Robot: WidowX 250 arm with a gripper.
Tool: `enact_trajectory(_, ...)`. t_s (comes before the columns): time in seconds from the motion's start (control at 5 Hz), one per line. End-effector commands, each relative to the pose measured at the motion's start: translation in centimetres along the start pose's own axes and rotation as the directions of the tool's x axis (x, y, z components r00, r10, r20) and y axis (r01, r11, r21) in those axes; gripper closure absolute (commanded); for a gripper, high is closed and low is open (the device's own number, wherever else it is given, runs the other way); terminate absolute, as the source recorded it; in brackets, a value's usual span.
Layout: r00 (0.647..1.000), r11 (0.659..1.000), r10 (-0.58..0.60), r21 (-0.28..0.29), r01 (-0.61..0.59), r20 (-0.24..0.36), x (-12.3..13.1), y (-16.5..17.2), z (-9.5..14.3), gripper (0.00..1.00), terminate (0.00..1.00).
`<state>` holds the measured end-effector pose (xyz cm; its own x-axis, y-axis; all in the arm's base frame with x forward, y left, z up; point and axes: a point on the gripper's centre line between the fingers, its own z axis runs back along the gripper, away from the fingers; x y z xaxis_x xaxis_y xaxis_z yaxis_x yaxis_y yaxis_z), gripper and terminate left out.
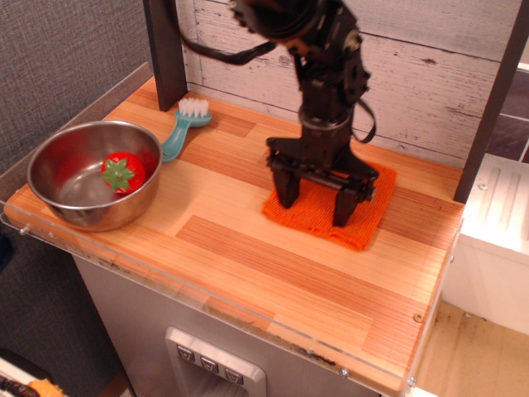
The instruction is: PICK UP THE TOWEL AND KEEP ANOTHER SIDE OF THE TABLE
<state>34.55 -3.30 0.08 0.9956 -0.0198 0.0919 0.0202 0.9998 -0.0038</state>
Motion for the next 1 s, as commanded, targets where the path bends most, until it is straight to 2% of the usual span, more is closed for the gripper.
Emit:
enact_trajectory(0.0, 0.998, 1.000, -0.006, -0.025, 0.005, -0.065, 1.3, -0.7, -3.0, 0.00, 0.00)
enact_trajectory(0.4, 0.999, 0.999, -0.014, -0.047, 0.012, -0.049, 2.6, -0.8, -2.0, 0.00, 0.00)
enact_trajectory(0.6, 0.999, 0.999, -0.022, -0.049, 0.021, -0.026, 2.6, -0.7, -0.5, 0.00, 0.00)
enact_trajectory(0.8, 1.000, 0.998, -0.017, -0.058, 0.018, 0.021, 2.7, -0.6, 2.1, 0.00, 0.00)
